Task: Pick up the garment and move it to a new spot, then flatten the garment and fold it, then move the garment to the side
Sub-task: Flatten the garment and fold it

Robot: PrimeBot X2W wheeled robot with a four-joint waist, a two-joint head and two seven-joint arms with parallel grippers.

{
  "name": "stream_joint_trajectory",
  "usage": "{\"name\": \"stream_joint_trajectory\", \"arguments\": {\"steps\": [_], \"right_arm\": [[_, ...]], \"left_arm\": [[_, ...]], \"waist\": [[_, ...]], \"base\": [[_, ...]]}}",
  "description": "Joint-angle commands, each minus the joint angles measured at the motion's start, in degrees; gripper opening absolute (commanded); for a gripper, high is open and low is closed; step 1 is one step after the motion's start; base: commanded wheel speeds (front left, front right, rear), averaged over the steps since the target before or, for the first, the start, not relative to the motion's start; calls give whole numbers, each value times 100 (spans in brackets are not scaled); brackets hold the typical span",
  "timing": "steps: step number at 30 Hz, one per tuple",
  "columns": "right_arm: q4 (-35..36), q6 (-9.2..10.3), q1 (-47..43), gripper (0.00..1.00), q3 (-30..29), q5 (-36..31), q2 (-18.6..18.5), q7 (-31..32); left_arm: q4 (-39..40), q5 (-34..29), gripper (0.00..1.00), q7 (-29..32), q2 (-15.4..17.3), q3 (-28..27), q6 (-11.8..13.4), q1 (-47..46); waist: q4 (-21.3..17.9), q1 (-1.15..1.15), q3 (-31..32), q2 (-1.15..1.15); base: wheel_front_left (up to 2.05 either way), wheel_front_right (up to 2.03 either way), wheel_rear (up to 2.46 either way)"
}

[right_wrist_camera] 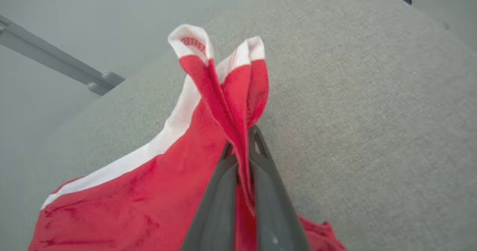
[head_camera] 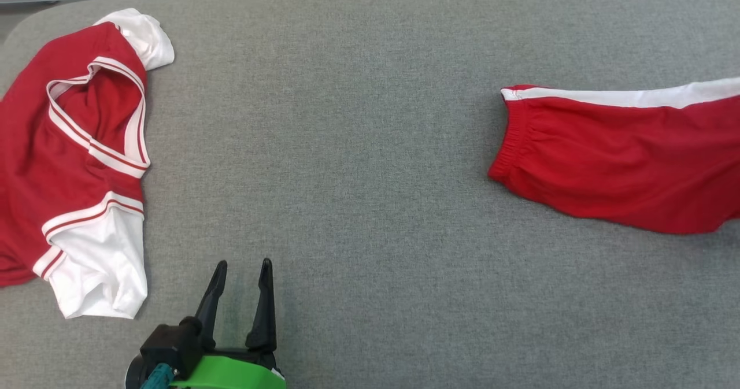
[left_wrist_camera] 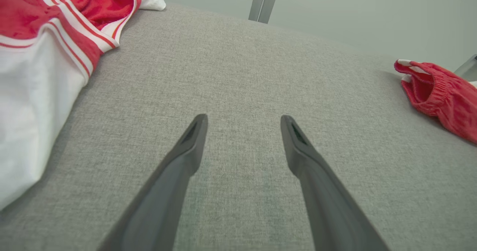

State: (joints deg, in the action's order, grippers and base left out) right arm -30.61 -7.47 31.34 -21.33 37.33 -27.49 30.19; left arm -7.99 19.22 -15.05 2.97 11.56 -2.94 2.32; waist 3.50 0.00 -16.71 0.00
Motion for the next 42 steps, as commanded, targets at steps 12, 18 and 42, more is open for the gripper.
{"name": "stream_joint_trajectory", "arguments": {"steps": [12,18,42], "right_arm": [[2000,-4,-101,0,889,-315,2025,1029],[1410,-3,228,0,1266,-579,2430,506],[-367,-2,502,100,3728,-752,2369,-2176]], "left_arm": [[-288,287,100,-17,-2,518,286,55],[-557,111,100,-17,0,459,203,-194],[-1041,435,100,-18,-1,766,160,125]], "waist": [[-168,0,261,0],[-39,0,302,0],[4,0,794,0]], "base": [[0,0,0],[0,0,0],[0,0,0]]}}
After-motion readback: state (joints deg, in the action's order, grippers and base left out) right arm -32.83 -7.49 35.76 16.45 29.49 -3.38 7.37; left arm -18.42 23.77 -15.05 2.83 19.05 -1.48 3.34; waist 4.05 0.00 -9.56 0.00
